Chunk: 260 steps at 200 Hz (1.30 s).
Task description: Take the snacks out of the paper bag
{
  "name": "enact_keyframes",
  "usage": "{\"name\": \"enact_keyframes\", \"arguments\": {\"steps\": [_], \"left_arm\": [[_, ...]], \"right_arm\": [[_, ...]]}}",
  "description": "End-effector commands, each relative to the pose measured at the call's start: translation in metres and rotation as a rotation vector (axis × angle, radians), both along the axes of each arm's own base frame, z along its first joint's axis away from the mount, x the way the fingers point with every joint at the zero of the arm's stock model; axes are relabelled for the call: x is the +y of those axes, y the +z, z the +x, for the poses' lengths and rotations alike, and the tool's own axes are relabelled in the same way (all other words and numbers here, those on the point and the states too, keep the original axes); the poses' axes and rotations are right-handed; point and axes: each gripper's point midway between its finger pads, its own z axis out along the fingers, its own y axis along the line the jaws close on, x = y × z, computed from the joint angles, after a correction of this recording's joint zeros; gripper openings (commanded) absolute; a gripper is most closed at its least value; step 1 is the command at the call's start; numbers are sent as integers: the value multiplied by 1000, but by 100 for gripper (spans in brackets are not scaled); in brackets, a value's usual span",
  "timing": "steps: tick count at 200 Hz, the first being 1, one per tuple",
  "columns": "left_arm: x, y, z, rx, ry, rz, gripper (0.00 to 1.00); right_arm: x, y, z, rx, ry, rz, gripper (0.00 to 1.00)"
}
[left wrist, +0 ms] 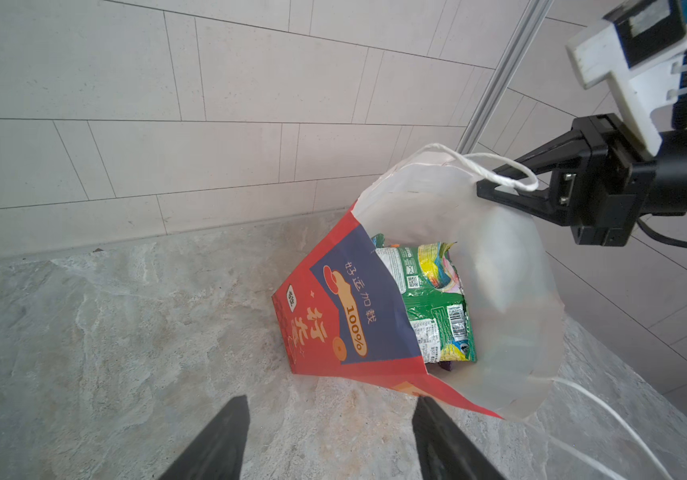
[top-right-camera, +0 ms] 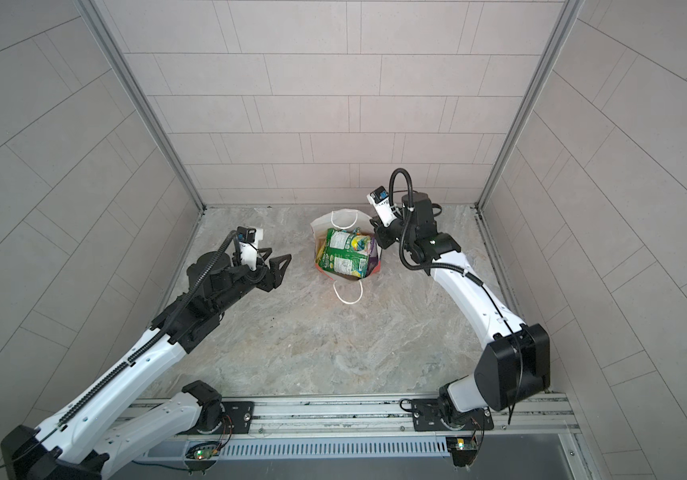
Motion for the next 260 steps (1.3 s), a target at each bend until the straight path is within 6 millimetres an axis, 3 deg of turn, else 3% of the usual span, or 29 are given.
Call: {"name": "enact_keyframes", "arguments": {"steps": [1, 23, 59, 92, 142, 215, 260], "left_arm": [[-6, 4, -13, -32, -59, 55, 68], [-25, 7, -27, -41, -175, 99, 70], [-60, -2, -53, -17, -357, 247, 71], [-95, 10, -52, 60, -414, 200, 70], [-144, -11, -32, 183, -392, 186, 70], [-167, -30, 4, 214, -249, 219, 71], [-178, -54, 20, 256, -200, 253, 71]], "right_arm": [[13, 57, -14, -198, 56, 100, 0], [14, 51, -24, -181, 53, 109, 0], [11, 42, -32, -144, 10, 112, 0], [11, 41, -36, -171, -5, 112, 0], [10, 45, -42, -211, 1, 107, 0], [11, 45, -41, -220, 1, 113, 0], [12, 44, -41, -222, 6, 114, 0]]}}
